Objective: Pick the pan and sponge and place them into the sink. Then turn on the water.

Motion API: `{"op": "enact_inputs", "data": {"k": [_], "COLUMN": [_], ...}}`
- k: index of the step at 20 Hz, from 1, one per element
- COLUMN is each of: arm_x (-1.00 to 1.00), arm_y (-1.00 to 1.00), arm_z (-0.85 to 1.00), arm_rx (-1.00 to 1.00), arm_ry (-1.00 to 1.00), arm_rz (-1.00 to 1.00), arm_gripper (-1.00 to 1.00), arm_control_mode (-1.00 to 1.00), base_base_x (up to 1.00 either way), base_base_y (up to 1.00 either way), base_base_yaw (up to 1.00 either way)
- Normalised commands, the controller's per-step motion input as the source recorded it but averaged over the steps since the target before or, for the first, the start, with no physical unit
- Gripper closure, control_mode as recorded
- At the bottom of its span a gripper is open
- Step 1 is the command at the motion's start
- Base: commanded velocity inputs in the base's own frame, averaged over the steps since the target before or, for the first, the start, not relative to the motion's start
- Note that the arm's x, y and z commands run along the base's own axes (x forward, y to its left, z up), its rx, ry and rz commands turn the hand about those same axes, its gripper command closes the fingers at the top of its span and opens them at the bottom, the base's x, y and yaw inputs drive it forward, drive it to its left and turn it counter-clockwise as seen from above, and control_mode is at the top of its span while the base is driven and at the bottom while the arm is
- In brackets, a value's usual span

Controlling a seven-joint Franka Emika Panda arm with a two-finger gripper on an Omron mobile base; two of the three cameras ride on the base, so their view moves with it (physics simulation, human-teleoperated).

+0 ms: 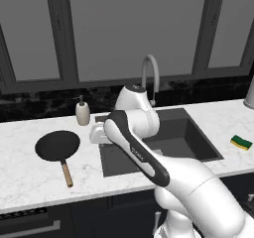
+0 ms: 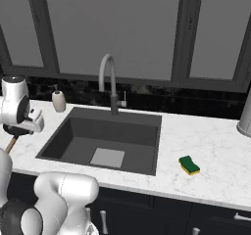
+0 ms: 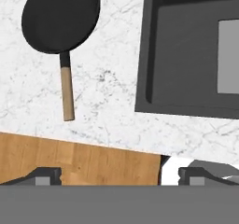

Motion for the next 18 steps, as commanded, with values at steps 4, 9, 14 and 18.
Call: {"op": "enact_inputs", "data": {"k": [4, 9, 14, 18], "arm_x": [0.01, 0.01, 0.03, 0.09], "arm_y": [0.7, 0.67, 0.55, 0.44], "arm_z": [-0.36, -0.27, -0.16, -0.21], "arm_rx": [-0.01, -0.03, -0.05, -0.02], "arm_ry": [0.06, 0.06, 0.01, 0.0], "arm_rz": [0.0, 0.0, 0.0, 0.0], "arm_gripper": [-1.0, -1.0, -1.0, -1.0], "arm_control_mode": [-1.0, -1.0, -1.0, -1.0], "base_base_x": [0.0, 0.0, 0.0, 0.0], "base_base_y": [0.0, 0.0, 0.0, 0.0], "base_base_yaw": [0.0, 0.0, 0.0, 0.0]}}
